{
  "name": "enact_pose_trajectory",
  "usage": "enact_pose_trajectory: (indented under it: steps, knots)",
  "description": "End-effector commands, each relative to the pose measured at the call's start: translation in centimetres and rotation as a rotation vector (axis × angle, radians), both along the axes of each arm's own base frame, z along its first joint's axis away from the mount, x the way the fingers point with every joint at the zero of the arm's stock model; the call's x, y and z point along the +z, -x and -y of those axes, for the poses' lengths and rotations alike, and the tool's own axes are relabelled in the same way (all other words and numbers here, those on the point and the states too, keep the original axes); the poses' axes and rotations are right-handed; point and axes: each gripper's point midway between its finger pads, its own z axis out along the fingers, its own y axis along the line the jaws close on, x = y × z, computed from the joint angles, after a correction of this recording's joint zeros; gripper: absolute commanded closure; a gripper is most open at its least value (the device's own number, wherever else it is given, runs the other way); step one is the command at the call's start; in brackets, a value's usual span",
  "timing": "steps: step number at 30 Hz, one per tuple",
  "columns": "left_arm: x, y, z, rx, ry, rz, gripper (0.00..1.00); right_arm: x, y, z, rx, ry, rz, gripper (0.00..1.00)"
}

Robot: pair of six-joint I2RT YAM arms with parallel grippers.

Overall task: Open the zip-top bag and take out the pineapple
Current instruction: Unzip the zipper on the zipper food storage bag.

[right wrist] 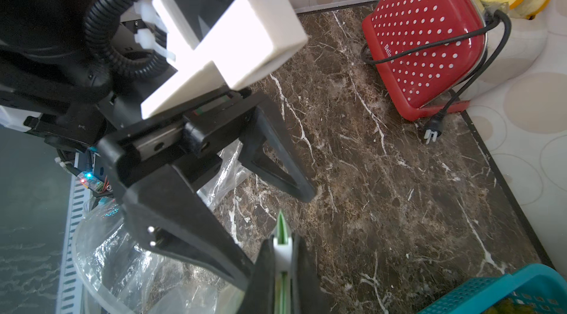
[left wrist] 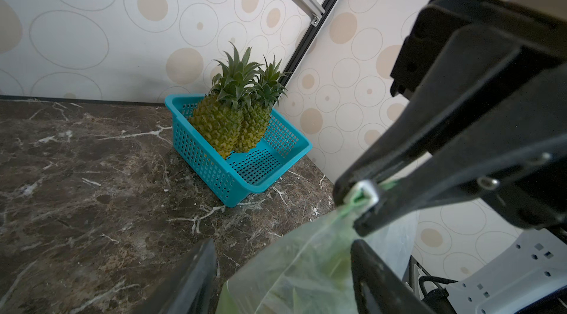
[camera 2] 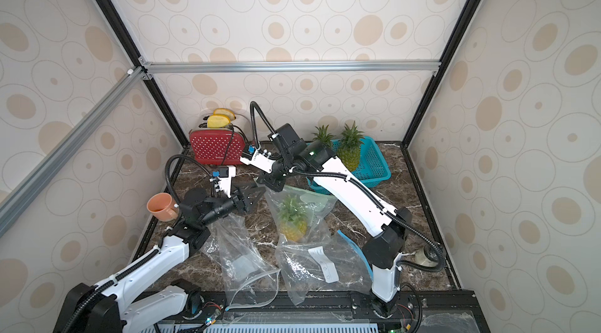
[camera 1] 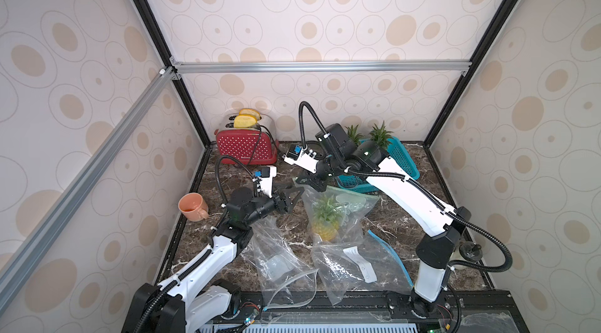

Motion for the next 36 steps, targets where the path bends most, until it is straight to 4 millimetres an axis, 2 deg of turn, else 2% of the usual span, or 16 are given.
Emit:
enact_pose_trajectory:
  steps: [1, 3, 4, 7, 11, 14, 18, 29, 36]
  knots:
    - [3.8, -0.4, 0.6, -0.025, 0.005, 0.152, 0.31, 1.2, 1.0, -0.1, 0.033, -0.025, 0.005, 0.99]
    - [4.1, -0.7, 0.8, -0.027, -0.001, 0.165, 0.35, 1.0, 0.9, -0.1, 0.031, -0.020, 0.005, 0.99]
    - [4.3, -1.0, 0.9, -0.029, 0.000, 0.169, 0.40, 1.1, 0.9, -0.1, 0.030, -0.021, 0.006, 1.00]
    - [4.4, -1.4, 1.1, -0.028, 0.001, 0.175, 0.65, 0.9, 0.7, -0.2, 0.027, -0.014, 0.006, 0.99]
    - [4.4, -1.7, 0.8, -0.006, 0.015, 0.173, 0.86, 0.6, 0.5, -0.1, 0.021, -0.005, 0.007, 0.99]
    - [4.3, -1.8, 0.4, 0.023, 0.022, 0.170, 0.93, 0.5, 0.4, -0.1, 0.018, 0.003, 0.010, 1.00]
    - [4.2, -1.8, -0.1, 0.059, 0.030, 0.163, 1.00, 0.2, 0.0, 0.4, -0.006, 0.027, 0.026, 1.00]
    - [3.2, -1.7, -1.7, 0.150, 0.054, 0.127, 1.00, 0.0, -0.6, 2.4, -0.064, 0.081, 0.071, 1.00]
    - [2.9, -1.4, -2.4, 0.180, 0.055, 0.120, 1.00, 0.0, -0.8, 4.3, -0.103, 0.102, 0.086, 1.00]
